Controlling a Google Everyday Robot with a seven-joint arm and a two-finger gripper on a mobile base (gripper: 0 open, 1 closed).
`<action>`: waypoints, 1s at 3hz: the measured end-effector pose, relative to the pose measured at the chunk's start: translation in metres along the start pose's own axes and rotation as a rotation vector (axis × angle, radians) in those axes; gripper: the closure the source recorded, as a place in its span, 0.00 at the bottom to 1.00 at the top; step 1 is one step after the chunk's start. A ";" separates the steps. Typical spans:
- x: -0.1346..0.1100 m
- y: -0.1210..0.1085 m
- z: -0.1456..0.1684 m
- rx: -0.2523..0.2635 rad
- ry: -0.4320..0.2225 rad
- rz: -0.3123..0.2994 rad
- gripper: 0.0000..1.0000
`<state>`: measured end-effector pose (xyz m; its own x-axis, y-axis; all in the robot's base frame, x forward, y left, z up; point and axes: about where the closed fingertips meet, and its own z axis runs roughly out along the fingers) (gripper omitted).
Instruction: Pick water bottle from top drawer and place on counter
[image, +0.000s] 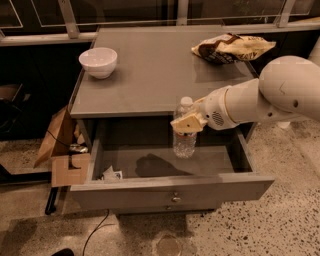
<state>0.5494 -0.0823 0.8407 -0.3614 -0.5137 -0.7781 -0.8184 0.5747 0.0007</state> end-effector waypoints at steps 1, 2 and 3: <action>-0.016 0.004 -0.007 -0.002 -0.015 0.021 1.00; -0.047 0.008 -0.020 0.005 -0.020 0.060 1.00; -0.080 0.008 -0.034 0.026 -0.009 0.093 1.00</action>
Offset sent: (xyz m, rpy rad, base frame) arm 0.0053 0.0241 0.0882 0.0828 0.0705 -0.1033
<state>0.5568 -0.0585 0.9242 -0.4308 -0.4520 -0.7811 -0.7698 0.6357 0.0567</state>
